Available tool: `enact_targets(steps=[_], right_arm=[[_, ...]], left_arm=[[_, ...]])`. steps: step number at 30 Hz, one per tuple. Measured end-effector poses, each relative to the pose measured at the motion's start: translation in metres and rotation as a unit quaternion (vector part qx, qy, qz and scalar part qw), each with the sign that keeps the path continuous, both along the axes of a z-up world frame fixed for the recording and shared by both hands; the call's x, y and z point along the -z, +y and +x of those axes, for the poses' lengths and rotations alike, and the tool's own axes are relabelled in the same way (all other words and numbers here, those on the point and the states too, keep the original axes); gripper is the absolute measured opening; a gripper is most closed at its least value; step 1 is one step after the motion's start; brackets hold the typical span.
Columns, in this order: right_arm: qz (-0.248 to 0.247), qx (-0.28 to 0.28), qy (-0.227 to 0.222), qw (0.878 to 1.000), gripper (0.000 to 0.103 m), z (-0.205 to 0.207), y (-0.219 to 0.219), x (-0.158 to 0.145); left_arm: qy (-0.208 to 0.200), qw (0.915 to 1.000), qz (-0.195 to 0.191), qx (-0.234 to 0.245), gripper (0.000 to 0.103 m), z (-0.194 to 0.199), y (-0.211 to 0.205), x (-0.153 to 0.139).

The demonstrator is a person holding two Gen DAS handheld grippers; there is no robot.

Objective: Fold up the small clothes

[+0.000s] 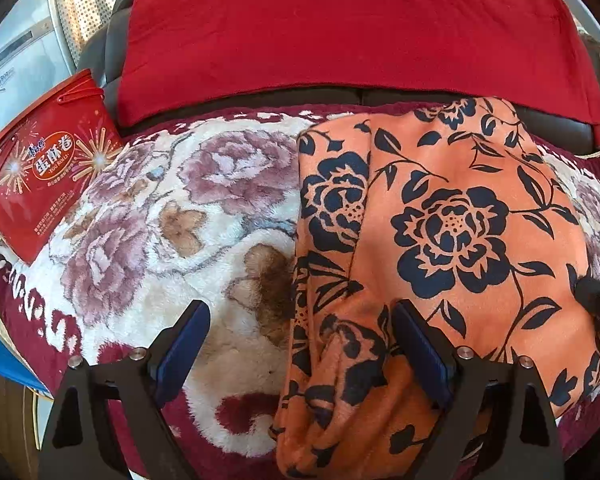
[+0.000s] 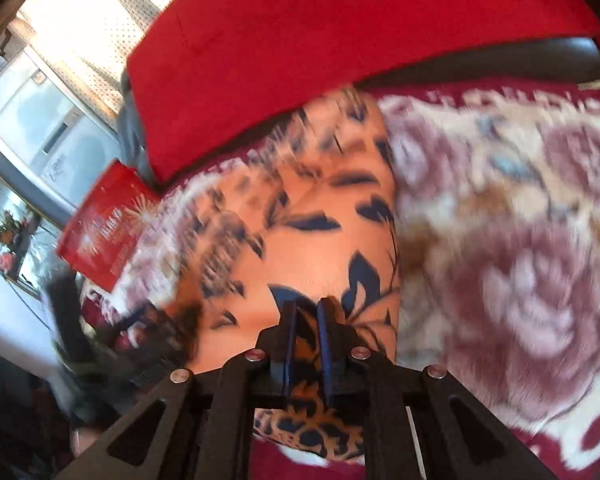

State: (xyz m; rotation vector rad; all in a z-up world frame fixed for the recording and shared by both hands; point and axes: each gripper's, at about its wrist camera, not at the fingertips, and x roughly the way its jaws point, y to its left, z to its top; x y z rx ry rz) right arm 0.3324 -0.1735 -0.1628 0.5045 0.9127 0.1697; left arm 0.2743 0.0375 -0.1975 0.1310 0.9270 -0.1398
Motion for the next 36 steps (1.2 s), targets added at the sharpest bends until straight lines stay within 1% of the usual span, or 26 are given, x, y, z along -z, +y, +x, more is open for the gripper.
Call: enact_targets(steps=[2,4,9,14,16,18,19,21,22,24,25,27,29,31,32,33,34,36], right_arm=[[0.027,0.008,-0.026,0.999,0.014,-0.011,-0.009,0.005],[0.03,0.007,-0.03,0.999,0.014,-0.015,-0.012,0.008],[0.017,0.007,-0.031,0.999,0.013,-0.022,-0.01,0.012],[-0.014,0.003,-0.056,0.998,0.013,-0.038,-0.003,0.015],[-0.018,0.005,-0.049,0.999,0.012,-0.04,-0.003,0.013],[-0.038,-0.004,-0.031,0.999,0.012,-0.04,0.002,0.004],[-0.044,-0.008,-0.027,0.999,0.014,-0.041,0.003,0.0],[-0.046,-0.018,-0.019,0.999,0.014,-0.044,0.003,-0.014],[-0.045,-0.018,-0.024,0.999,0.014,-0.046,0.002,-0.02],[-0.045,-0.012,-0.045,0.998,0.014,-0.05,-0.003,-0.032],[-0.048,-0.009,-0.051,0.998,0.014,-0.05,-0.006,-0.037],[-0.045,-0.005,-0.048,0.998,0.014,-0.047,-0.009,-0.038],[-0.032,-0.008,-0.039,0.999,0.014,-0.043,-0.01,-0.032],[-0.021,-0.023,-0.006,0.999,0.014,-0.036,-0.004,-0.013],[-0.026,-0.025,0.003,0.999,0.014,-0.034,-0.001,-0.003],[-0.028,-0.022,-0.008,0.999,0.014,-0.036,0.0,0.0],[-0.026,-0.021,-0.019,0.999,0.014,-0.038,0.0,-0.001],[-0.014,-0.025,-0.024,0.999,0.014,-0.039,-0.004,-0.004]], left_arm=[[-0.004,1.0,0.003,0.001,0.093,-0.001,-0.001,0.0],[-0.01,0.9999,0.009,0.002,0.093,-0.003,-0.002,0.0],[-0.019,0.9996,0.02,0.004,0.093,-0.006,-0.005,-0.001],[-0.021,0.9996,0.021,0.0,0.093,-0.009,-0.005,-0.003],[-0.021,0.9995,0.022,-0.001,0.093,-0.011,-0.005,-0.004],[-0.02,0.9996,0.019,-0.003,0.093,-0.013,-0.003,-0.007],[-0.02,0.9997,0.013,-0.004,0.092,-0.013,-0.001,-0.009],[-0.031,0.9994,-0.009,-0.008,0.092,-0.016,0.005,-0.019],[-0.04,0.9991,-0.012,-0.01,0.092,-0.017,0.007,-0.023],[-0.058,0.9981,-0.007,-0.018,0.092,-0.019,0.01,-0.029],[-0.059,0.998,-0.006,-0.02,0.093,-0.017,0.01,-0.029],[-0.05,0.9985,-0.004,-0.023,0.093,-0.014,0.01,-0.025],[-0.018,0.9993,0.015,-0.03,0.093,-0.005,0.009,-0.012],[0.016,0.9995,0.014,-0.023,0.093,0.001,0.006,0.002],[0.014,0.9995,0.014,-0.023,0.093,0.0,0.006,0.002],[0.006,0.9996,0.018,-0.021,0.093,-0.001,0.005,0.0],[-0.001,0.9996,0.023,-0.017,0.093,-0.002,0.004,-0.003],[-0.013,0.9997,0.02,-0.011,0.093,-0.005,0.003,-0.008]])
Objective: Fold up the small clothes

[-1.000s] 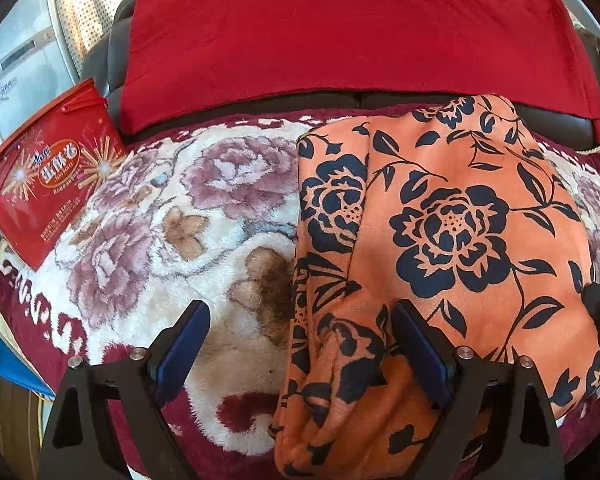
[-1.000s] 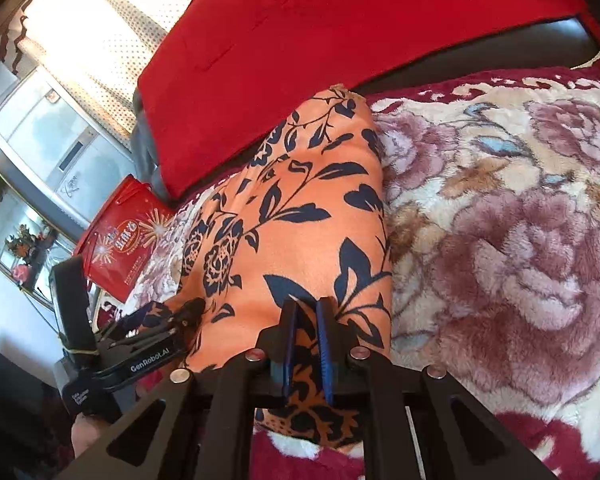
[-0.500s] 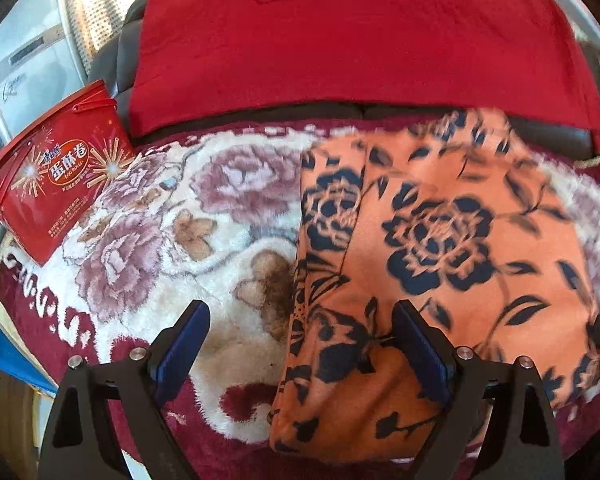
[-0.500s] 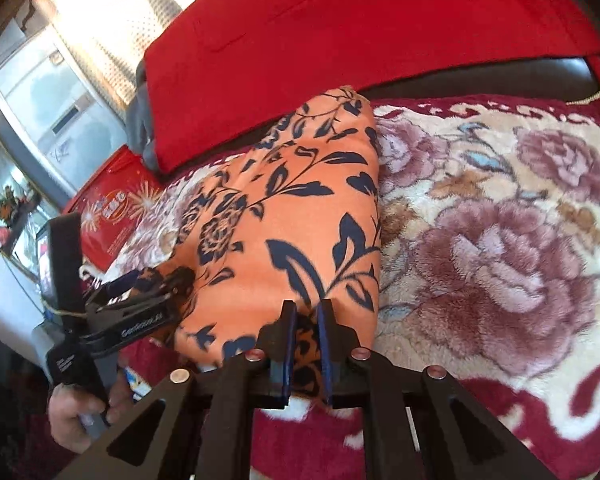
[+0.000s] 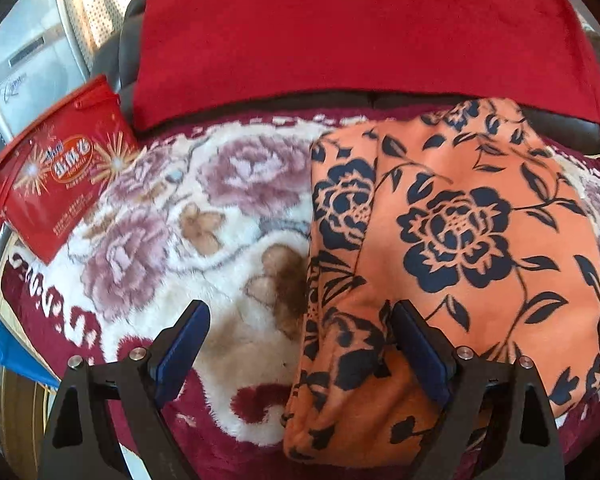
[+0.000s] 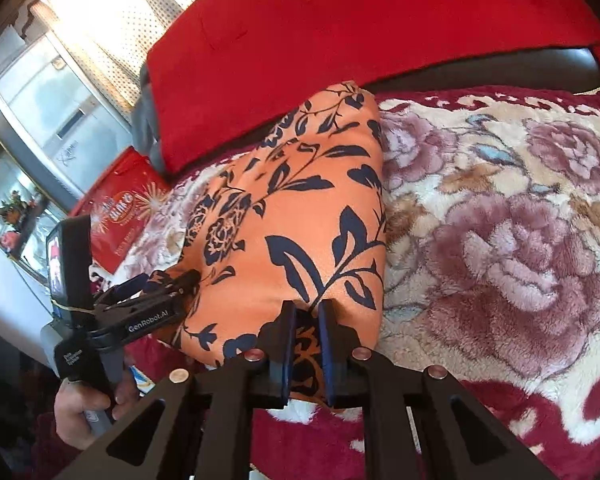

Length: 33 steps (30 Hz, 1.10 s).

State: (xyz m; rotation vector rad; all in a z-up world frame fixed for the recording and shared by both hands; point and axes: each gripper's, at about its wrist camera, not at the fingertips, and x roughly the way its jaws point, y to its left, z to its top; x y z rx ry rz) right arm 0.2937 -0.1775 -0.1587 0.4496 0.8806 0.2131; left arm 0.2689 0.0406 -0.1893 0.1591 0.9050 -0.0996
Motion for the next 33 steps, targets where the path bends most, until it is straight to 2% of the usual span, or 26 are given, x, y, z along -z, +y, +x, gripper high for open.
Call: enact_targets(steps=[6,8,9,10,11,12,22,33], right_arm=[[0.036,0.025,-0.053,0.998,0.017,-0.008,-0.024,-0.009],[0.049,0.042,-0.059,0.996,0.03,-0.007,-0.034,-0.01],[0.06,0.05,-0.064,0.995,0.044,-0.008,-0.039,-0.011],[0.068,0.055,-0.071,0.994,0.072,-0.009,-0.042,-0.012],[0.072,0.067,-0.082,0.992,0.082,-0.011,-0.045,-0.014],[0.069,0.077,-0.09,0.991,0.084,-0.013,-0.046,-0.016],[0.094,0.069,-0.102,0.988,0.084,-0.012,-0.05,-0.017],[0.085,0.045,-0.118,0.988,0.082,-0.013,-0.039,-0.02]], left_arm=[[-0.041,0.9989,-0.023,-0.004,0.093,-0.006,0.003,-0.017],[-0.052,0.9983,-0.025,-0.004,0.093,-0.005,0.002,-0.021],[-0.057,0.998,-0.025,-0.003,0.093,-0.006,0.002,-0.023],[-0.063,0.9977,-0.025,-0.002,0.093,-0.006,0.001,-0.025],[-0.064,0.9976,-0.025,-0.002,0.093,-0.006,0.001,-0.026],[-0.064,0.9976,-0.026,-0.001,0.093,-0.005,0.001,-0.026],[-0.063,0.9975,-0.032,-0.001,0.093,-0.007,0.0,-0.028],[-0.061,0.9977,-0.029,0.0,0.093,-0.006,-0.002,-0.026]])
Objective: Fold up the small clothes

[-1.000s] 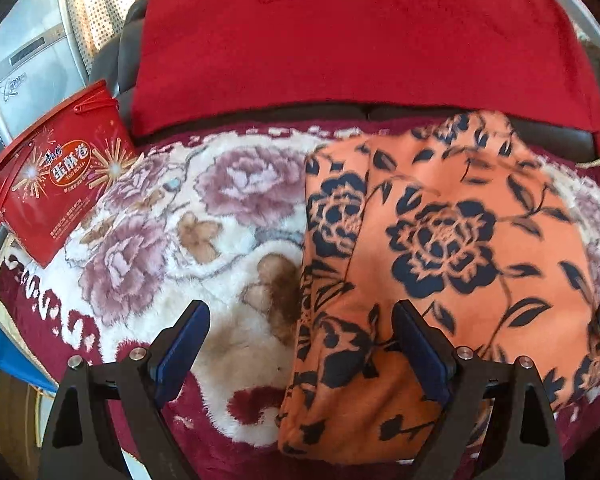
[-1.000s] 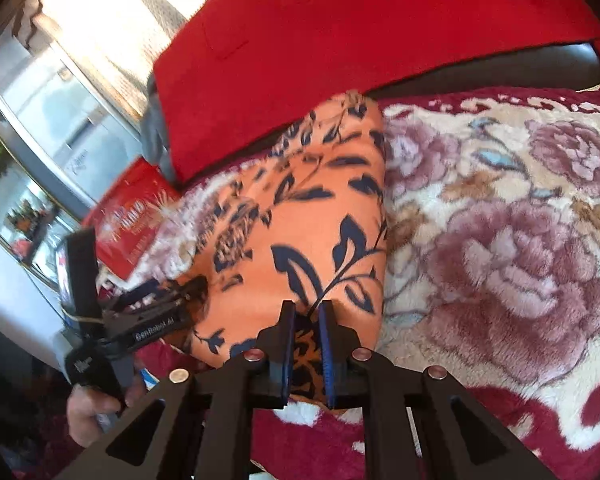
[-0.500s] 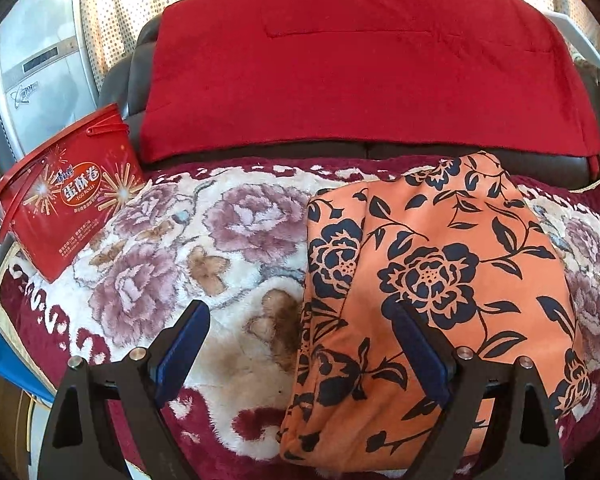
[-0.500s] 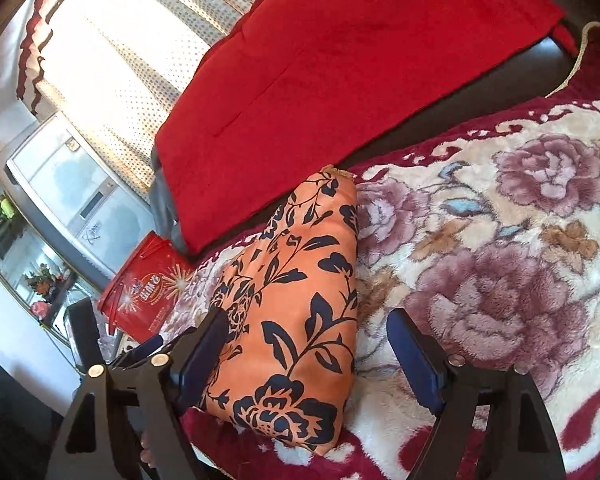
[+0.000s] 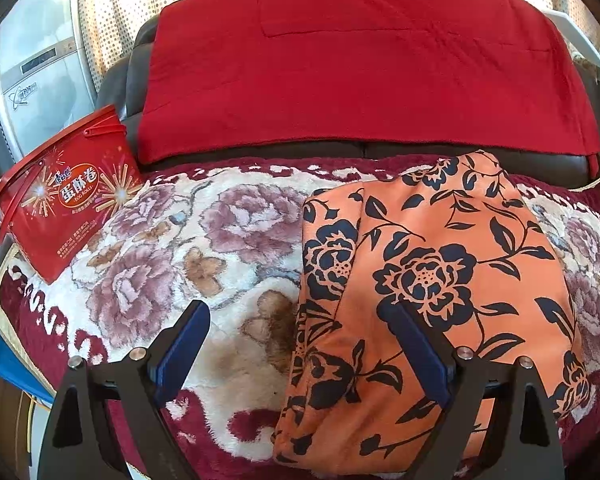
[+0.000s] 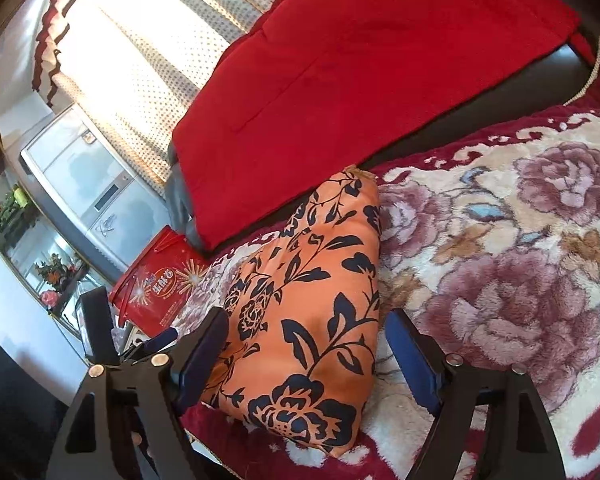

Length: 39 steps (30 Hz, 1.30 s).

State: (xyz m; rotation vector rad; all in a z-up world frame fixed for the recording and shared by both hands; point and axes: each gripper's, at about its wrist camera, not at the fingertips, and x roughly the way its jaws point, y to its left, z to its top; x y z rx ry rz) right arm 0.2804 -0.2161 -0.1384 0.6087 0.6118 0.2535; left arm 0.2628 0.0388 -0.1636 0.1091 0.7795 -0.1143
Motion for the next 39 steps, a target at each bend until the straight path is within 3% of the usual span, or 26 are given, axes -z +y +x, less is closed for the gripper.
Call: enact_targets(steps=[2,4,6,12,15,17,20,24,26,27,28,32,39], right_arm=[[-0.004,-0.002,-0.009,1.0,0.076,-0.002,0.003,-0.002],[-0.016,-0.01,-0.014,1.0,0.051,0.0,0.007,-0.004],[-0.035,-0.017,-0.012,0.999,0.033,0.002,0.012,-0.004],[-0.034,-0.026,0.008,0.999,0.033,0.021,0.02,0.005],[-0.015,-0.037,0.079,0.996,0.033,0.044,0.022,0.032],[0.024,-0.032,0.08,0.996,0.032,0.046,0.013,0.037],[0.058,-0.036,0.082,0.994,0.034,0.045,0.004,0.037],[0.074,-0.026,0.066,0.995,0.038,0.038,-0.008,0.028],[0.08,-0.016,0.051,0.995,0.049,0.033,-0.014,0.023],[0.089,-0.009,0.045,0.995,0.067,0.031,-0.018,0.02],[0.094,-0.002,0.04,0.995,0.07,0.029,-0.021,0.019],[0.087,0.0,0.032,0.996,0.07,0.027,-0.023,0.012],[0.086,-0.002,0.036,0.996,0.07,0.033,-0.019,0.016]], left_arm=[[0.0,1.0,0.0,-0.001,0.093,0.0,0.0,0.0],[0.0,1.0,0.002,-0.001,0.093,0.001,0.0,0.001],[0.002,1.0,0.002,0.0,0.093,0.001,-0.001,0.002],[0.018,0.9998,0.007,-0.002,0.093,0.007,-0.002,0.011],[0.069,0.9974,0.016,-0.009,0.093,0.021,-0.003,0.032],[0.089,0.9959,0.007,-0.013,0.093,0.026,0.001,0.041],[0.073,0.9973,0.005,-0.011,0.093,0.023,0.006,0.034],[0.037,0.9986,0.036,-0.013,0.093,0.018,0.011,0.016],[0.027,0.9981,0.054,-0.013,0.093,0.018,0.012,0.01],[0.024,0.9979,0.059,-0.014,0.093,0.02,0.015,0.007],[0.024,0.9978,0.06,-0.015,0.093,0.022,0.019,0.006],[0.049,0.9976,0.045,-0.02,0.093,0.037,0.033,0.011],[0.042,0.998,0.044,-0.018,0.093,0.036,0.032,0.017]])
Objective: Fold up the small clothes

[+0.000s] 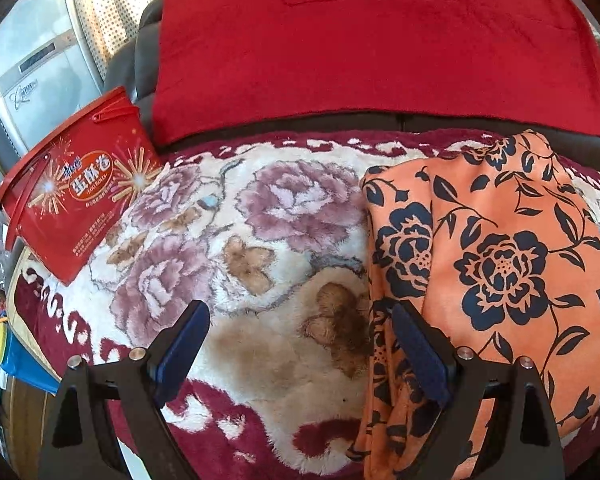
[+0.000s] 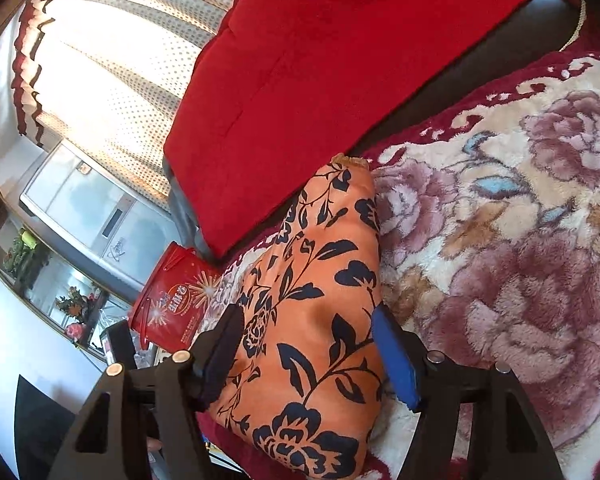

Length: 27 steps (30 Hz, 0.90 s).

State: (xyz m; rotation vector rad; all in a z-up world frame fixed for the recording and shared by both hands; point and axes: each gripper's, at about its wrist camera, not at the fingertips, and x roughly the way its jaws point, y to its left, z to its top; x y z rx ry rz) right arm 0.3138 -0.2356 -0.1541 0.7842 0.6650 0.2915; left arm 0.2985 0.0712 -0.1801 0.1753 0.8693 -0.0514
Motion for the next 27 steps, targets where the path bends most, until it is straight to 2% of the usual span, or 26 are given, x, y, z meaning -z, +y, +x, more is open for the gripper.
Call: enact_targets(steps=[10,27], right_arm=[[-0.001,-0.002,-0.007,1.0,0.07,0.0046,0.0016,-0.0002],[0.001,-0.009,-0.006,1.0,0.07,0.0052,0.0041,0.0017]], left_arm=[[-0.02,0.9997,-0.01,-0.009,0.093,0.0022,0.0055,-0.0066],[-0.013,0.9997,-0.014,-0.015,0.093,0.0035,0.0058,-0.0034]])
